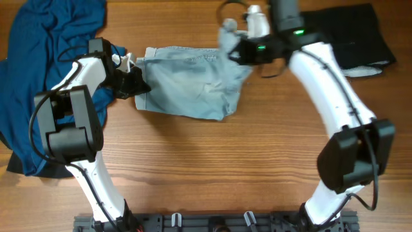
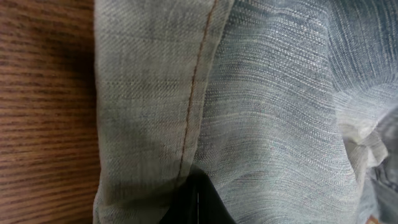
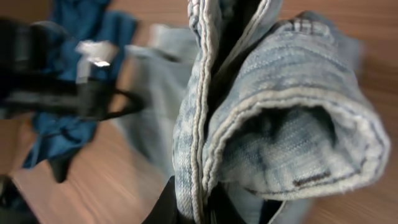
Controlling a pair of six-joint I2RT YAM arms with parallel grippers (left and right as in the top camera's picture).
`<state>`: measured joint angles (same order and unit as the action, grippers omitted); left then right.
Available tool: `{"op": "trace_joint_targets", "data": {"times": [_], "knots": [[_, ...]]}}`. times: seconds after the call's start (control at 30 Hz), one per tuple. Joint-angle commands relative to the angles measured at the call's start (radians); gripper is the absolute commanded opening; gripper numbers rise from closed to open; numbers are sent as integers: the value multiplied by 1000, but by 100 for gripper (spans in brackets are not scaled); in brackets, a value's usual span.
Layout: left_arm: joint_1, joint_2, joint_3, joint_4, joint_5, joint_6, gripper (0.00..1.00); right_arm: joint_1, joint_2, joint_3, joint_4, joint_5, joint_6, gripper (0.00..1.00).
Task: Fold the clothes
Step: 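Fold the right end over toward the left gripper with the right gripper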
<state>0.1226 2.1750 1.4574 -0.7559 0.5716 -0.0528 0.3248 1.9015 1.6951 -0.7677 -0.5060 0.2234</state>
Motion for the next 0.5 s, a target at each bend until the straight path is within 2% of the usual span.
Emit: {"op": "trace_joint_targets", "data": {"times": [0.0, 0.2, 0.47], "knots": [[-3, 49, -19, 2, -60, 23, 4, 123, 12, 26, 110, 2, 96, 4], [-3, 49, -19, 2, -60, 23, 4, 229, 115, 26, 232, 12, 172, 4], [-3, 42, -15, -24, -51, 23, 4, 250, 187, 26, 335, 16, 206, 4]]}}
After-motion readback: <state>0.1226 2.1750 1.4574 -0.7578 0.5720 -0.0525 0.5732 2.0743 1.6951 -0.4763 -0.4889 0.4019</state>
